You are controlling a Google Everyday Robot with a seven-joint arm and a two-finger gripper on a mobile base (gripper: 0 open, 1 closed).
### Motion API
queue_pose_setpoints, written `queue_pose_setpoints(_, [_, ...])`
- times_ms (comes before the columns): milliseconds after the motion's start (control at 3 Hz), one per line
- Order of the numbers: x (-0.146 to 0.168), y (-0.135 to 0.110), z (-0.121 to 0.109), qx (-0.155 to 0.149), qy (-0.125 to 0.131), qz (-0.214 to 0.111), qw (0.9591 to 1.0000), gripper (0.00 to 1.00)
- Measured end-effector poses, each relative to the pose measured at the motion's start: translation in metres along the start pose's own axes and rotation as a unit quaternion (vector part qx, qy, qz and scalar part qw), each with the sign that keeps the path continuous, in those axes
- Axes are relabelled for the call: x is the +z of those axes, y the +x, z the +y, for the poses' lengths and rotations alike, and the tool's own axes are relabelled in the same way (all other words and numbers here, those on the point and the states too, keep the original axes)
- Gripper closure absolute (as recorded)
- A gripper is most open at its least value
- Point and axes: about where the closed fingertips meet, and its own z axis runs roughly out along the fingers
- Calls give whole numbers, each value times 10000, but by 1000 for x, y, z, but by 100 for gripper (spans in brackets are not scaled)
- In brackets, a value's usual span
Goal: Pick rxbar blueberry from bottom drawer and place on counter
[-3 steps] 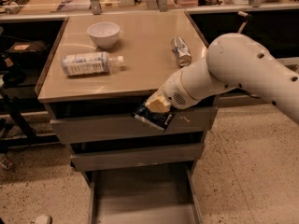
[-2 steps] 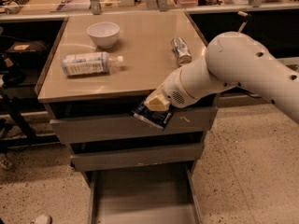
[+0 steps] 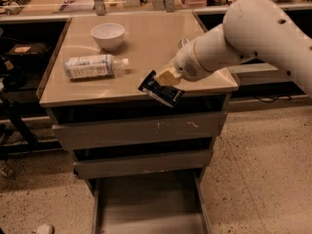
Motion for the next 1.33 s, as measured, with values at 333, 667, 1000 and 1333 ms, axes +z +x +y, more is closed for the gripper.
queue_pose_setpoints(333, [7,-16,-28,-32,124,94,9999,100])
queue_pose_setpoints(667, [24,-29,-55,-79,154,274,9995,100])
queue_pose_setpoints(1000, [37,-46,-77,-179,176,373,9990,100])
queue_pose_setpoints(1333, [50,-58,-91,-249,168,426,9986,100])
